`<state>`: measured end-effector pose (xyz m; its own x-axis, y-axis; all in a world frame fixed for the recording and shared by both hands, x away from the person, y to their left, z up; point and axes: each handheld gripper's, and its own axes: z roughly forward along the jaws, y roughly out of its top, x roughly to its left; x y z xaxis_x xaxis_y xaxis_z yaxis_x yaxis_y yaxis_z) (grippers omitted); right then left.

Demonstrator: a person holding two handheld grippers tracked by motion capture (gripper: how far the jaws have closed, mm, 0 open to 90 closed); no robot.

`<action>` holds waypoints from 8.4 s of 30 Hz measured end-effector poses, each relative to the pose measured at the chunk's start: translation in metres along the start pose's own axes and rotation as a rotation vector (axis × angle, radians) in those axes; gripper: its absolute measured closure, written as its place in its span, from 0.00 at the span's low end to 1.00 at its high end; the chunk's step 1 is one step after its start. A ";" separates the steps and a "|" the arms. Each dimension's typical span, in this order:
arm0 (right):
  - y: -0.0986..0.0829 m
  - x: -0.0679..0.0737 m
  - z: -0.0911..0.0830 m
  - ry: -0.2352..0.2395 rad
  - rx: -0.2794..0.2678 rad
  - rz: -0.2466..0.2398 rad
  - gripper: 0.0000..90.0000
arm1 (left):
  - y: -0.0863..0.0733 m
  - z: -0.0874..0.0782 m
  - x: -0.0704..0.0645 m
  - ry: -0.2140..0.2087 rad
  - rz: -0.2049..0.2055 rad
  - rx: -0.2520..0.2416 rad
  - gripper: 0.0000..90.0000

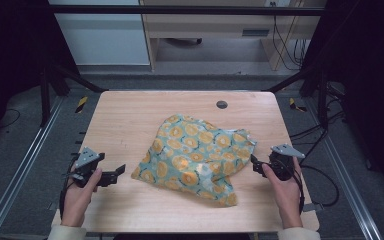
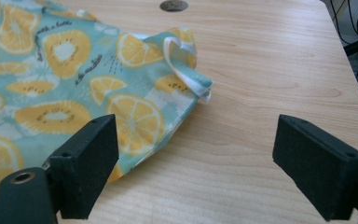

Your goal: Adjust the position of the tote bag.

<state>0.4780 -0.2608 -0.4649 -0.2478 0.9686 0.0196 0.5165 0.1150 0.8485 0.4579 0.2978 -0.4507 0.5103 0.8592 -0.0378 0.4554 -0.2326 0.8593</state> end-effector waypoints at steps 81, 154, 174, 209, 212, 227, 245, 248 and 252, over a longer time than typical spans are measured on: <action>0.056 0.017 0.035 0.363 -0.100 -0.050 0.98 | 0.127 0.130 -0.042 -0.064 0.055 0.285 0.11; 0.101 0.010 -0.002 0.253 -0.214 -0.092 1.00 | 0.091 0.056 -0.043 -0.079 0.109 -0.059 1.00; 0.088 0.021 -0.034 0.290 -0.288 -0.141 1.00 | 0.083 0.032 -0.051 -0.014 0.156 -0.140 1.00; 0.024 0.038 -0.066 0.375 -0.285 -0.141 1.00 | 0.025 -0.018 -0.069 -0.030 0.189 -0.202 1.00; 0.019 0.040 -0.068 0.384 -0.285 -0.143 1.00 | 0.020 -0.023 -0.066 -0.061 0.148 -0.216 1.00; -0.002 0.041 -0.081 0.451 -0.270 -0.101 1.00 | -0.003 -0.039 -0.077 -0.109 0.168 -0.162 1.00; -0.022 0.037 -0.086 0.496 -0.200 -0.111 1.00 | -0.015 -0.030 -0.090 -0.127 0.299 0.005 1.00; -0.024 0.038 -0.083 0.504 -0.171 -0.130 1.00 | -0.017 -0.025 -0.094 -0.097 0.347 0.057 1.00; -0.026 0.041 -0.078 0.509 -0.122 -0.164 1.00 | -0.019 -0.018 -0.097 -0.075 0.397 0.116 1.00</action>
<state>0.3906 -0.2417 -0.4451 -0.6980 0.7078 0.1090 0.3459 0.1999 0.9167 0.3864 0.2272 -0.4539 0.7127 0.6576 0.2442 0.2893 -0.5927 0.7517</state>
